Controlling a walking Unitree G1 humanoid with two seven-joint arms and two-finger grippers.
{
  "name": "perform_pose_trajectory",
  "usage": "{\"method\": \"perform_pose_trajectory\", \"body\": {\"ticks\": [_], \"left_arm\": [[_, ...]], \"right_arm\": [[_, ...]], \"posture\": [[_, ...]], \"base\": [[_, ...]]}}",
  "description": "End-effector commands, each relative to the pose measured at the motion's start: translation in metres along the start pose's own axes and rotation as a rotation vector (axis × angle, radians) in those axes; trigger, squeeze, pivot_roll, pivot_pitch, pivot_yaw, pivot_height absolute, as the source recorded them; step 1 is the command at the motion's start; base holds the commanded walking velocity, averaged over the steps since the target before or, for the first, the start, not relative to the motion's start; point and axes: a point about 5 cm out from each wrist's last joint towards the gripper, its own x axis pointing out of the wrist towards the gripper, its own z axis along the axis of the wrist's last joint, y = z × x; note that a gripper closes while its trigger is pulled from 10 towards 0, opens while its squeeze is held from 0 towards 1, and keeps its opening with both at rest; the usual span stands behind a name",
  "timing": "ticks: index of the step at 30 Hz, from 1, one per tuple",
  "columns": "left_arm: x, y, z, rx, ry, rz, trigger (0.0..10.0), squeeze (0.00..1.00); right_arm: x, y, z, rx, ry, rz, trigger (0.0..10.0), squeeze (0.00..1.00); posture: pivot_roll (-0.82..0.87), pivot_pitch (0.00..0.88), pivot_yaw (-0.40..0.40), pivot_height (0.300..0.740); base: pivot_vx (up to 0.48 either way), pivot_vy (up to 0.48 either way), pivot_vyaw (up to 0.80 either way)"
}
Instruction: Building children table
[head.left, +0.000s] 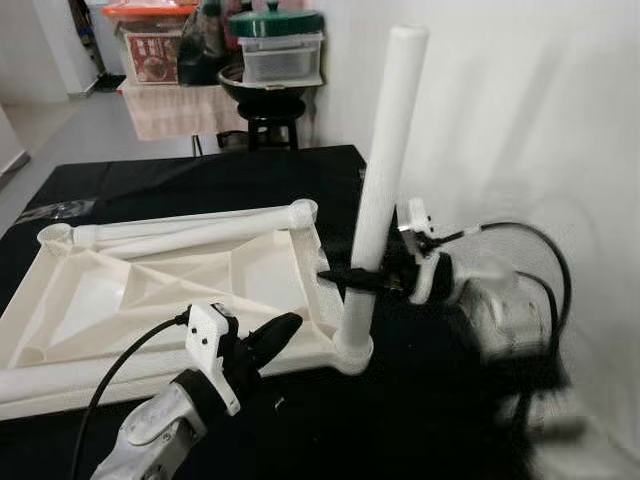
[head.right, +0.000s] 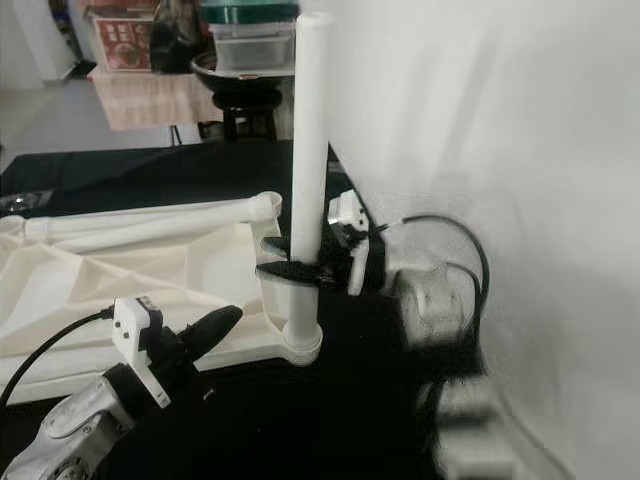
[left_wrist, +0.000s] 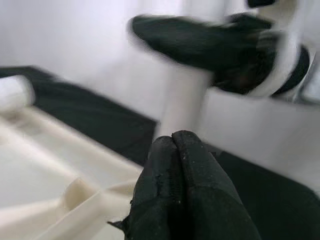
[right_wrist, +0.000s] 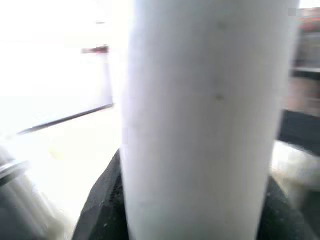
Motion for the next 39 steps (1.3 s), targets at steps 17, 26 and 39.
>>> {"method": "perform_pose_trajectory", "body": {"ticks": [17, 26, 39], "left_arm": [[-0.001, 0.003, -0.002, -0.005, 0.007, 0.012, 10.0, 0.0], [0.002, -0.002, -0.004, -0.005, 0.013, -0.005, 10.0, 0.0], [-0.001, -0.013, -0.006, -0.002, 0.021, -0.073, 10.0, 0.0]], "right_arm": [[-0.012, 0.001, -0.013, 0.034, 0.188, 0.135, 10.0, 1.0], [-0.009, -0.028, 0.031, -0.108, 0.237, 0.674, 10.0, 0.0], [0.009, -0.035, 0.032, -0.023, 0.295, 0.784, 0.0, 0.0]], "posture": [[-0.09, 0.0, -0.009, 0.74], [-0.05, 0.0, -0.044, 0.74], [-0.03, 0.0, -0.055, 0.74]], "base": [[0.0, 0.0, 0.0], [0.0, 0.0, 0.0], [0.0, 0.0, 0.0]]}}
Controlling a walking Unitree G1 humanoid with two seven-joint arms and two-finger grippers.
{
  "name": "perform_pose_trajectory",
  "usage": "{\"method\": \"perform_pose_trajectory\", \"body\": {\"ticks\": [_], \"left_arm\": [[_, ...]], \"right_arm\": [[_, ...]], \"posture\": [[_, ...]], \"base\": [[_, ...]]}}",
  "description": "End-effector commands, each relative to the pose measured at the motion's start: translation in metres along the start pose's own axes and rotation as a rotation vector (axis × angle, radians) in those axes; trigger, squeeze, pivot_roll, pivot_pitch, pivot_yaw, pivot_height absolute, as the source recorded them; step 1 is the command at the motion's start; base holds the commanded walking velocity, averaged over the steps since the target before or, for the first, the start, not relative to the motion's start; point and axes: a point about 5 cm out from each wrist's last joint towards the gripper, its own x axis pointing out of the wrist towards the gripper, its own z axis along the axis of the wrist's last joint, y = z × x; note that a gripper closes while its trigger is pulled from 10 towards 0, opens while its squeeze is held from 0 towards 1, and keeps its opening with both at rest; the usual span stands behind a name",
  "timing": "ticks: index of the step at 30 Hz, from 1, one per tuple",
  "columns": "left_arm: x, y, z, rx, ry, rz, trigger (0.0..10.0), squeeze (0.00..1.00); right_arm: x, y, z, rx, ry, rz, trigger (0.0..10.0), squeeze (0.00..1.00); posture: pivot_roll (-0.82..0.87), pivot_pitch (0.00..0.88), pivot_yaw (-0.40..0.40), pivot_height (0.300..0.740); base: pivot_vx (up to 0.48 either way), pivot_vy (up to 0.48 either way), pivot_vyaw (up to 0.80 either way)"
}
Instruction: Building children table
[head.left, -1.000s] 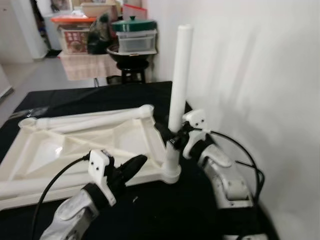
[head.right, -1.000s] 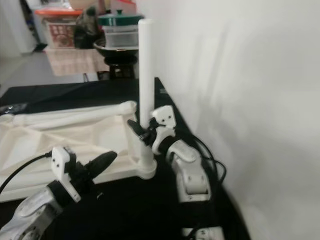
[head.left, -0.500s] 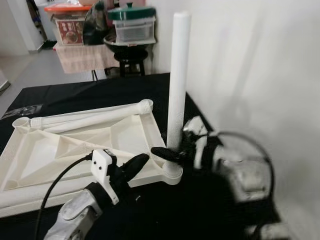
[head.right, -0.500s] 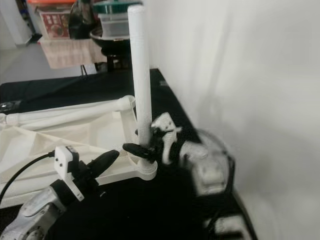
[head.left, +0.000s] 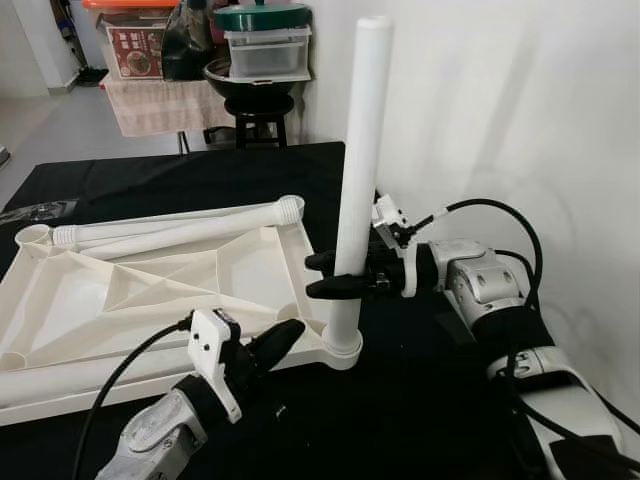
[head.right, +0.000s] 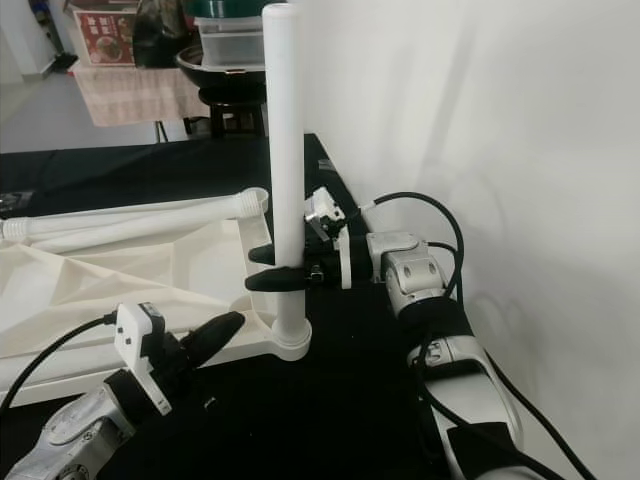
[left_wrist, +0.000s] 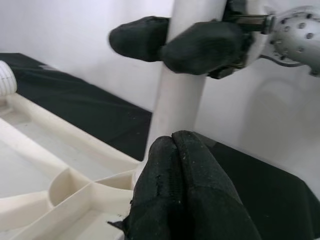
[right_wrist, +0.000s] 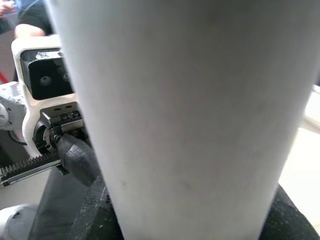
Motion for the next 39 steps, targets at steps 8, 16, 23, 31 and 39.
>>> {"method": "perform_pose_trajectory", "body": {"ticks": [8, 16, 23, 31, 39], "left_arm": [[-0.002, -0.006, 0.003, 0.006, 0.01, -0.053, 10.0, 0.0], [-0.006, 0.001, 0.006, 0.009, 0.006, -0.031, 10.0, 0.0], [-0.002, 0.004, 0.005, 0.005, 0.026, -0.059, 10.0, 0.0], [-0.002, 0.004, 0.006, 0.005, 0.007, -0.027, 10.0, 0.0], [-0.001, 0.001, 0.005, 0.0, 0.013, -0.039, 10.0, 0.0]], "right_arm": [[-0.013, -0.001, -0.023, 0.015, 0.019, -0.095, 0.0, 0.0], [0.004, 0.044, -0.063, 0.115, -0.054, -1.002, 0.0, 0.0], [0.01, 0.04, -0.069, 0.183, -0.023, -0.83, 0.0, 0.0], [0.006, 0.035, -0.03, 0.056, -0.034, -0.523, 10.0, 1.0], [-0.001, 0.034, -0.008, -0.069, -0.048, -0.103, 10.0, 1.0]], "posture": [[-0.05, 0.0, -0.057, 0.74], [-0.08, 0.0, -0.018, 0.74], [-0.08, 0.0, -0.022, 0.74], [-0.07, 0.0, -0.033, 0.74], [-0.05, 0.0, -0.041, 0.74]], "base": [[0.0, 0.0, 0.0], [0.0, 0.0, 0.0], [0.0, 0.0, 0.0], [0.0, 0.0, 0.0], [0.0, 0.0, 0.0]]}}
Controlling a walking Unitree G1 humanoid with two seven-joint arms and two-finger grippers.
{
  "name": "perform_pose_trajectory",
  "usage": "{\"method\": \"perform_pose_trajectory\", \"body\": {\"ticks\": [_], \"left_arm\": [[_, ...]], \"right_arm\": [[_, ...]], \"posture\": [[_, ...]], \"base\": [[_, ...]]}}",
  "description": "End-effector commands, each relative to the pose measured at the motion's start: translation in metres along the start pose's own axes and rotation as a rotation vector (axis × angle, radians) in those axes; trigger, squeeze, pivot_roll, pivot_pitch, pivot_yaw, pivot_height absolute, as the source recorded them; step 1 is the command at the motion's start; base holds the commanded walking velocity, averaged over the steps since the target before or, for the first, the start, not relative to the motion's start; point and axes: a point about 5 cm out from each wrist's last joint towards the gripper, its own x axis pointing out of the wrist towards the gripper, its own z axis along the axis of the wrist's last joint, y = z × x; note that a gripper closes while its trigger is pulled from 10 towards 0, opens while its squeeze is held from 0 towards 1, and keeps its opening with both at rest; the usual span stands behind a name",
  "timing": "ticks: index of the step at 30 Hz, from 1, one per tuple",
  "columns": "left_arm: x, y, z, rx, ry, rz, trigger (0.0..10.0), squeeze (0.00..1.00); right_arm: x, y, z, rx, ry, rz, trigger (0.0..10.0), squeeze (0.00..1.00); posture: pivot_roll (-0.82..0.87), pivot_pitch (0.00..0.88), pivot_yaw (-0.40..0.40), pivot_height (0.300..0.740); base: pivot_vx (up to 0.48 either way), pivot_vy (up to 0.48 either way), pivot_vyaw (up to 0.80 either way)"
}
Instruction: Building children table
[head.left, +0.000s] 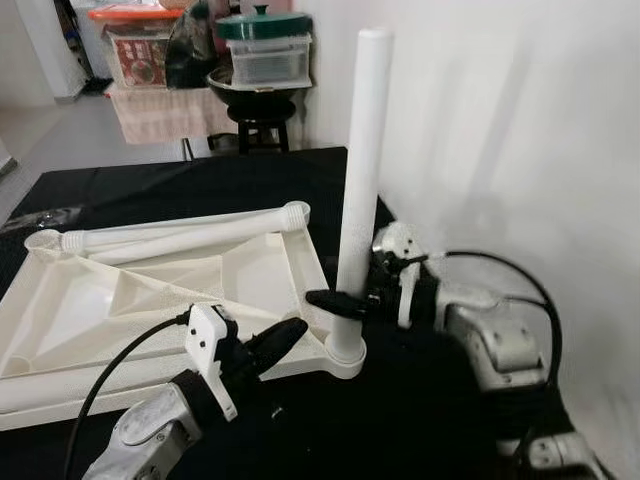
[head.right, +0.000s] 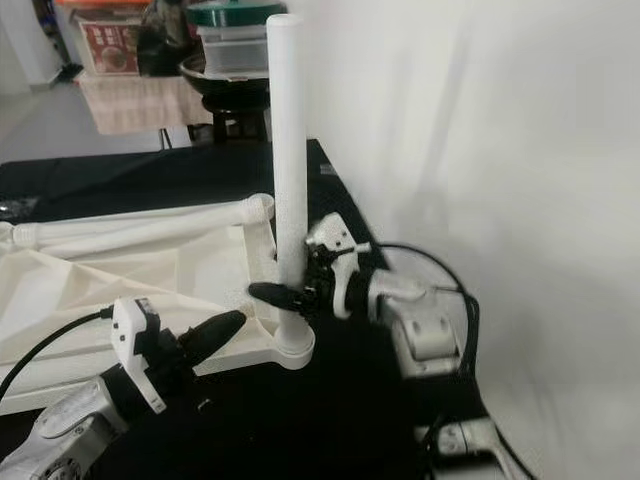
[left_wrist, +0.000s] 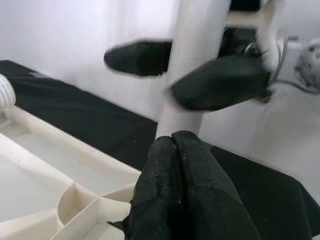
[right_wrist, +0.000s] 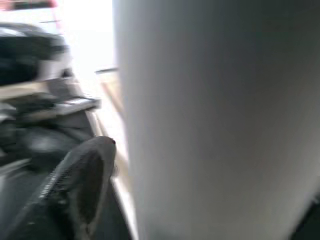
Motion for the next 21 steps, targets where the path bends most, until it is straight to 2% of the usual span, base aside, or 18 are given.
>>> {"method": "perform_pose_trajectory", "body": {"ticks": [1, 2, 3, 4, 7, 10, 11, 13, 14, 19, 20, 21], "left_arm": [[0.001, -0.001, -0.003, -0.007, 0.018, -0.002, 10.0, 0.0], [0.001, -0.001, -0.003, -0.007, 0.018, -0.002, 10.0, 0.0], [0.001, -0.002, -0.003, -0.008, 0.018, -0.003, 10.0, 0.0], [0.001, -0.003, -0.003, -0.009, 0.017, -0.005, 10.0, 0.0], [0.002, -0.007, -0.003, -0.011, 0.014, -0.005, 10.0, 0.0], [0.002, -0.007, -0.003, -0.011, 0.013, -0.004, 10.0, 0.0], [0.002, -0.007, -0.003, -0.011, 0.013, -0.004, 10.0, 0.0], [0.002, -0.007, -0.003, -0.011, 0.013, -0.004, 10.0, 0.0], [0.002, -0.008, -0.003, -0.012, 0.013, -0.005, 10.0, 0.0], [0.003, -0.011, -0.003, -0.013, 0.014, -0.006, 10.0, 0.0], [0.003, -0.011, -0.003, -0.014, 0.013, -0.007, 10.0, 0.0], [0.003, -0.011, -0.003, -0.014, 0.013, -0.007, 10.0, 0.0]], "right_arm": [[0.002, 0.002, -0.001, 0.007, -0.008, 0.095, 10.0, 1.0], [0.002, 0.002, -0.001, 0.007, -0.008, 0.095, 10.0, 1.0], [0.003, -0.004, -0.001, 0.012, 0.009, 0.127, 10.0, 0.81], [0.006, -0.011, -0.003, 0.029, 0.032, 0.147, 10.0, 0.0], [0.01, -0.024, -0.003, 0.074, 0.053, 0.183, 10.0, 0.0], [0.009, -0.027, -0.003, 0.083, 0.055, 0.217, 10.0, 0.0], [0.009, -0.027, -0.003, 0.082, 0.054, 0.226, 9.5, 0.0], [0.009, -0.027, -0.003, 0.082, 0.054, 0.226, 9.5, 0.0], [0.008, -0.031, -0.003, 0.096, 0.046, 0.226, 0.0, 0.0], [0.003, -0.036, -0.005, 0.128, 0.035, 0.234, 0.0, 0.0], [-0.007, -0.034, -0.011, 0.116, 0.012, 0.191, 0.0, 0.0], [-0.007, -0.034, -0.011, 0.116, 0.012, 0.191, 0.0, 0.0]], "posture": [[-0.05, 0.0, -0.041, 0.74], [-0.05, 0.0, -0.041, 0.74], [-0.05, 0.0, -0.046, 0.74], [-0.04, 0.0, -0.055, 0.74], [-0.03, 0.0, -0.061, 0.74], [-0.03, 0.0, -0.061, 0.74], [-0.03, 0.0, -0.061, 0.74], [-0.03, 0.0, -0.061, 0.74], [-0.03, 0.0, -0.064, 0.74], [-0.04, 0.0, -0.061, 0.74], [-0.05, 0.0, -0.06, 0.74], [-0.05, 0.0, -0.06, 0.74]], "base": [[0.0, 0.0, 0.0], [0.0, 0.0, 0.0], [0.0, 0.0, 0.0], [0.0, 0.0, 0.0], [0.0, 0.0, 0.0], [0.0, 0.0, 0.0], [0.0, 0.0, 0.0], [0.0, 0.0, 0.0], [0.0, 0.0, 0.0], [0.0, 0.0, 0.0], [0.0, 0.0, 0.0], [0.0, 0.0, 0.0]]}}
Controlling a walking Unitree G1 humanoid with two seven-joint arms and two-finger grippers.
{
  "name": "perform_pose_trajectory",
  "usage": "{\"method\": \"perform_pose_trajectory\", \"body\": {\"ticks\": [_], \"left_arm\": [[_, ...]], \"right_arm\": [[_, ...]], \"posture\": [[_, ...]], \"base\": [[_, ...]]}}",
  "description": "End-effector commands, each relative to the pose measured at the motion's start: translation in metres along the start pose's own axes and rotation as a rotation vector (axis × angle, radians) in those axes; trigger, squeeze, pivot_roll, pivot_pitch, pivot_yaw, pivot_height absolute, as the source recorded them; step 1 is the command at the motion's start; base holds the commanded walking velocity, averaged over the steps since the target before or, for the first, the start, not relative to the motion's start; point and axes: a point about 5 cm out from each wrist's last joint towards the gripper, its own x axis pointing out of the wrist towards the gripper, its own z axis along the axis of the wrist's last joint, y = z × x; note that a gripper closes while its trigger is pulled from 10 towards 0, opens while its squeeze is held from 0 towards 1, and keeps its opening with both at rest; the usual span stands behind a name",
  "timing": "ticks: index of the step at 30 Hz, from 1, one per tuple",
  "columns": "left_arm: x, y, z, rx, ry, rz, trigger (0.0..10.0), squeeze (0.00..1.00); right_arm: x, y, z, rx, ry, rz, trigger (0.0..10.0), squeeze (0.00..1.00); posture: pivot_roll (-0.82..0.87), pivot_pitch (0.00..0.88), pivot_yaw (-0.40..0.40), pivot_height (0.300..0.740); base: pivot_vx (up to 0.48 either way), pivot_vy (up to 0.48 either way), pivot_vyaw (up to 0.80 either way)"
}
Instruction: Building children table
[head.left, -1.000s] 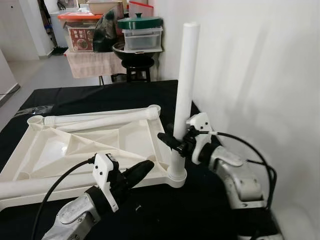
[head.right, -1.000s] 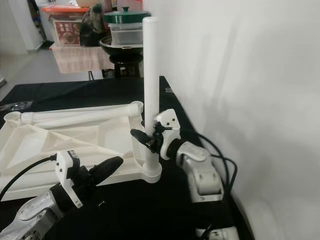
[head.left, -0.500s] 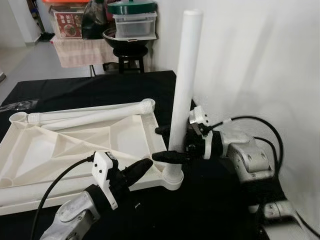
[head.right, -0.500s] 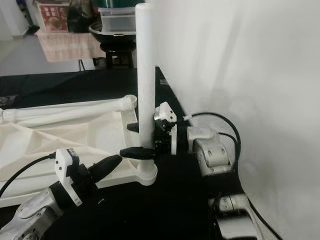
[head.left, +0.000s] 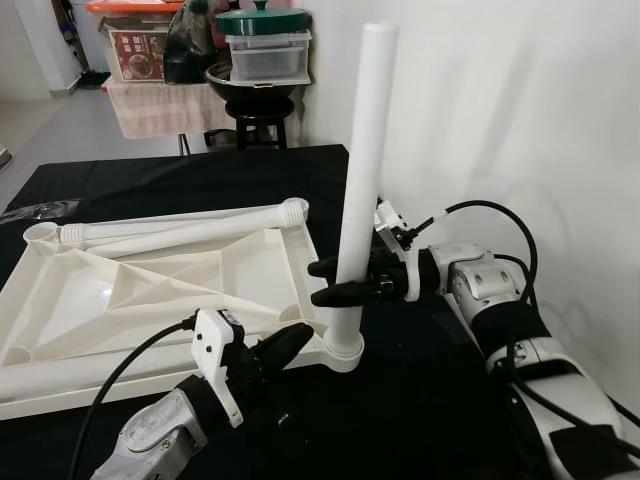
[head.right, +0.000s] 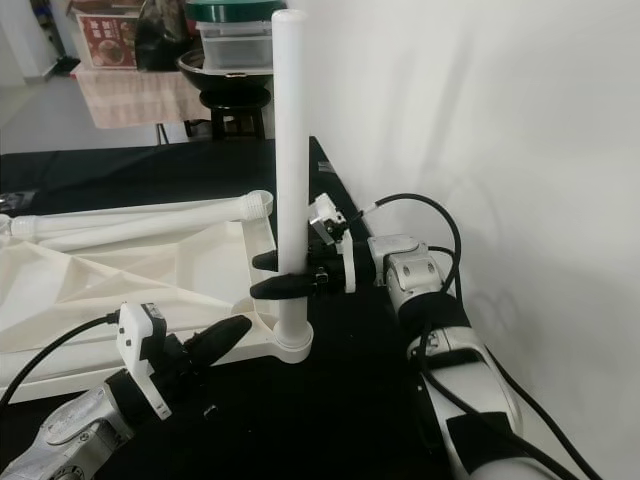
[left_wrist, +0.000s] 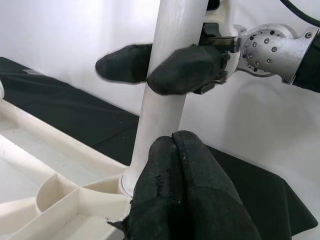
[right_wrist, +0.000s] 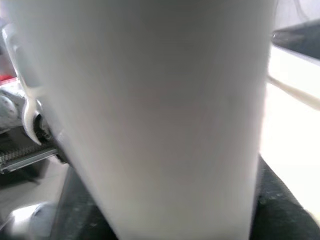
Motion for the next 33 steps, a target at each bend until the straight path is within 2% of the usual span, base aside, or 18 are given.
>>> {"method": "perform_pose_trajectory", "body": {"ticks": [1, 5, 6, 7, 9, 10, 12, 13, 15, 18, 22, 23, 25, 26, 27, 28, 31, 33], "left_arm": [[0.0, -0.002, 0.0, 0.001, 0.001, 0.004, 10.0, 0.0], [-0.001, -0.001, 0.001, 0.0, 0.001, 0.004, 10.0, 0.0], [-0.002, 0.0, 0.001, -0.001, 0.002, 0.004, 10.0, 0.0], [-0.003, 0.002, 0.001, -0.001, 0.004, 0.005, 10.0, 0.0], [-0.003, 0.002, 0.001, -0.001, 0.004, 0.005, 10.0, 0.0], [-0.005, 0.004, 0.002, -0.001, 0.005, 0.006, 10.0, 0.0], [-0.005, 0.004, 0.002, -0.001, 0.005, 0.006, 10.0, 0.0], [-0.006, 0.006, 0.002, -0.001, 0.01, 0.009, 10.0, 0.0], [-0.006, 0.007, 0.002, 0.0, 0.014, 0.008, 10.0, 0.0], [-0.005, 0.009, 0.001, 0.008, 0.03, 0.003, 10.0, 0.0], [-0.007, 0.01, 0.002, 0.014, 0.008, 0.052, 10.0, 0.0], [-0.007, 0.011, 0.002, 0.017, 0.005, 0.059, 10.0, 0.0], [-0.007, 0.011, 0.002, 0.017, 0.005, 0.059, 10.0, 0.0], [-0.007, 0.011, 0.003, 0.021, 0.007, 0.058, 10.0, 0.0], [-0.007, 0.013, 0.004, 0.043, 0.001, 0.068, 10.0, 0.0], [-0.007, 0.014, 0.006, 0.063, -0.011, 0.083, 10.0, 0.0], [-0.008, 0.016, 0.009, 0.084, -0.025, 0.103, 10.0, 0.0], [-0.011, 0.022, 0.014, 0.125, -0.054, 0.185, 10.0, 0.0]], "right_arm": [[-0.007, 0.004, -0.008, 0.001, -0.025, -0.046, 0.0, 0.0], [-0.011, 0.01, -0.017, 0.0, -0.045, -0.153, 0.0, 0.0], [-0.006, 0.017, -0.024, 0.005, -0.058, -0.257, 0.0, 0.0], [0.004, 0.022, -0.032, 0.018, -0.08, -0.425, 0.0, 0.0], [0.004, 0.022, -0.032, 0.018, -0.08, -0.425, 0.0, 0.0], [0.015, 0.026, -0.041, 0.117, -0.162, -0.766, 0.0, 0.0], [0.015, 0.026, -0.041, 0.117, -0.162, -0.766, 0.0, 0.0], [0.018, 0.033, -0.034, 0.077, -0.2, -0.883, 0.0, 0.0], [0.023, 0.035, -0.04, 0.078, -0.161, -0.922, 0.0, 0.0], [0.034, 0.036, -0.045, 0.066, -0.109, -0.833, 0.0, 0.0], [0.037, 0.035, -0.042, 0.084, -0.128, -0.838, 0.0, 0.0], [0.035, 0.033, -0.041, 0.085, -0.122, -0.85, 10.0, 0.0], [0.035, 0.033, -0.041, 0.085, -0.122, -0.85, 10.0, 0.0], [0.035, 0.036, -0.037, 0.089, -0.149, -0.825, 10.0, 0.93], [0.033, 0.037, -0.027, 0.076, -0.194, -0.783, 10.0, 1.0], [0.032, 0.04, -0.018, 0.074, -0.243, -0.751, 10.0, 1.0], [0.029, 0.042, -0.01, 0.064, -0.277, -0.727, 10.0, 1.0], [0.018, 0.042, -0.001, 0.036, -0.314, -0.735, 10.0, 1.0]], "posture": [[-0.06, 0.0, -0.052, 0.74], [-0.08, 0.0, -0.051, 0.74], [-0.08, 0.0, -0.052, 0.74], [-0.08, 0.0, -0.052, 0.74], [-0.08, 0.0, -0.052, 0.74], [-0.09, 0.0, -0.032, 0.74], [-0.09, 0.0, -0.032, 0.74], [-0.1, 0.0, -0.012, 0.74], [-0.09, 0.0, -0.027, 0.74], [-0.08, 0.0, -0.028, 0.74], [-0.07, 0.0, -0.025, 0.74], [-0.07, 0.0, -0.022, 0.74], [-0.07, 0.0, -0.022, 0.74], [-0.07, 0.0, -0.021, 0.74], [-0.07, 0.0, -0.019, 0.74], [-0.07, 0.0, -0.021, 0.74], [-0.07, 0.0, -0.024, 0.74], [-0.07, 0.0, -0.029, 0.74]], "base": [[0.0, 0.0, 0.0], [0.0, 0.0, 0.0], [0.0, 0.0, 0.0], [0.0, 0.0, 0.0], [0.0, 0.0, 0.0], [0.0, 0.0, 0.0], [0.0, 0.0, 0.0], [0.0, 0.0, 0.0], [0.0, 0.0, 0.0], [0.0, 0.0, 0.0], [0.0, 0.0, 0.0], [0.0, 0.0, 0.0], [0.0, 0.0, 0.0], [0.0, 0.0, 0.0], [0.0, 0.0, 0.0], [0.0, 0.0, 0.0], [0.0, 0.0, 0.0], [0.0, 0.0, 0.0]]}}
